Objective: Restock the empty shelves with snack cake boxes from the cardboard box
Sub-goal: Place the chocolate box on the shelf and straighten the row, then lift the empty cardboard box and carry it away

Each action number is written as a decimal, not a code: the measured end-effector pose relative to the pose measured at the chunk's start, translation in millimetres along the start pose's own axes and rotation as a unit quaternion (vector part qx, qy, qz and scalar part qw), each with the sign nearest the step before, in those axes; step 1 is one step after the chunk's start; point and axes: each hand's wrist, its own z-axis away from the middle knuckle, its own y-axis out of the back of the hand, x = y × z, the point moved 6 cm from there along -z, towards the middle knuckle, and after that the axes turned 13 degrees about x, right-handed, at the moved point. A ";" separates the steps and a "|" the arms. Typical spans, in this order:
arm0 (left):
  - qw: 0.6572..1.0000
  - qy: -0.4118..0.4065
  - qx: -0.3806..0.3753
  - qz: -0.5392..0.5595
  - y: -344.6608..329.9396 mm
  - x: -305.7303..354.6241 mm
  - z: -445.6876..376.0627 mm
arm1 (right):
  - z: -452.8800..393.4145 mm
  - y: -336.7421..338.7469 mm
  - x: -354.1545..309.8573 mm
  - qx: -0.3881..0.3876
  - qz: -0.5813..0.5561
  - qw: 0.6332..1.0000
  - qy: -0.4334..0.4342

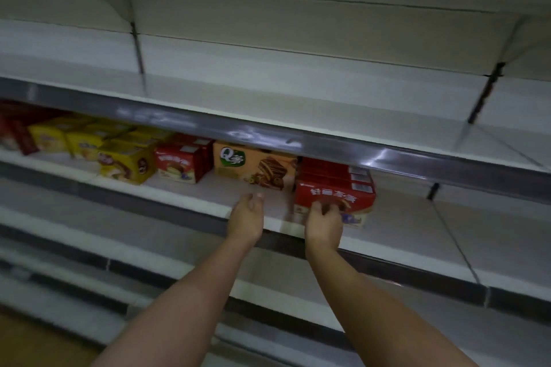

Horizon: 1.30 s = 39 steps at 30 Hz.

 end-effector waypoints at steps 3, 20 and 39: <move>0.997 0.035 0.046 -0.049 48.0 -34.4 4.3 | 32.3 -27.3 -13.0 -0.084 0.035 0.994 0.063; 0.889 0.315 0.326 -0.070 411.6 -265.6 198.8 | 380.6 -120.3 59.4 -0.485 0.168 0.844 0.153; 0.805 0.407 0.350 -0.253 651.2 -417.2 360.3 | 651.2 -190.7 84.0 -0.642 0.283 0.647 0.298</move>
